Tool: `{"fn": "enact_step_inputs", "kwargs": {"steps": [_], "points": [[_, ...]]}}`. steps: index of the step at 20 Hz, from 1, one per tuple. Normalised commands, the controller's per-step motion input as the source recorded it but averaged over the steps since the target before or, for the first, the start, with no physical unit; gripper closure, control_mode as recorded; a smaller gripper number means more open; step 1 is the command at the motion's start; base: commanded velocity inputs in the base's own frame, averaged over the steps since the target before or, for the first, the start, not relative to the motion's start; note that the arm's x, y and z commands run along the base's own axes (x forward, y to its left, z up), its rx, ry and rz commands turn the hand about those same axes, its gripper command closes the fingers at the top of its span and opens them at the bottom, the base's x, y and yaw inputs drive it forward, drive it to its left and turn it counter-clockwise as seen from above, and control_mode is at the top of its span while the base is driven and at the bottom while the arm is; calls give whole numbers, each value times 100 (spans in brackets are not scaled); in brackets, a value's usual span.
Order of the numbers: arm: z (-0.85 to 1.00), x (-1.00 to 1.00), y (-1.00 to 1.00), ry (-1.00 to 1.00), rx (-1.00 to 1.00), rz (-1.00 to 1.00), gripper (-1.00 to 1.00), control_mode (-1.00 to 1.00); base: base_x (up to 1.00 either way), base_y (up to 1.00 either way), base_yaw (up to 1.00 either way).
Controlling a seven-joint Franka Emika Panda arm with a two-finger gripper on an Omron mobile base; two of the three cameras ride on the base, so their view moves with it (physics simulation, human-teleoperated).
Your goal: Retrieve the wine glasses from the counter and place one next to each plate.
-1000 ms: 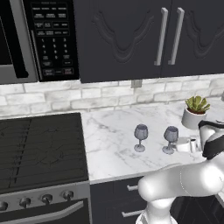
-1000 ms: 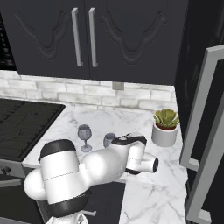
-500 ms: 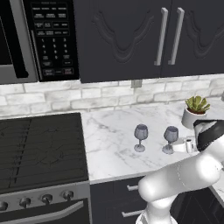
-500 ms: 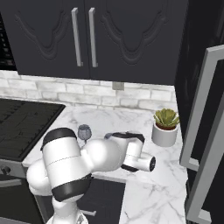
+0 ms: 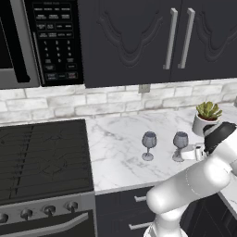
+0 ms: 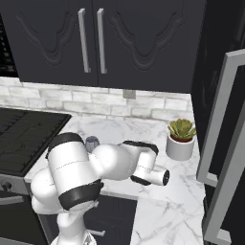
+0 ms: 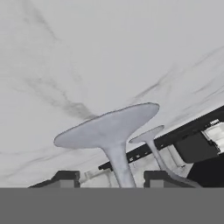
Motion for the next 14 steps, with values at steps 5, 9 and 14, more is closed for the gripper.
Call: {"fn": "enact_step_inputs", "kwargs": {"steps": [5,9,14], "points": [[13,2,0,0,0,0,100,-100,0,0,0],[85,-41,0,-32,0,0,100,-100,0,0,0],[100,-47,21,-38,-5,0,100,-100,0,0,0]]}}
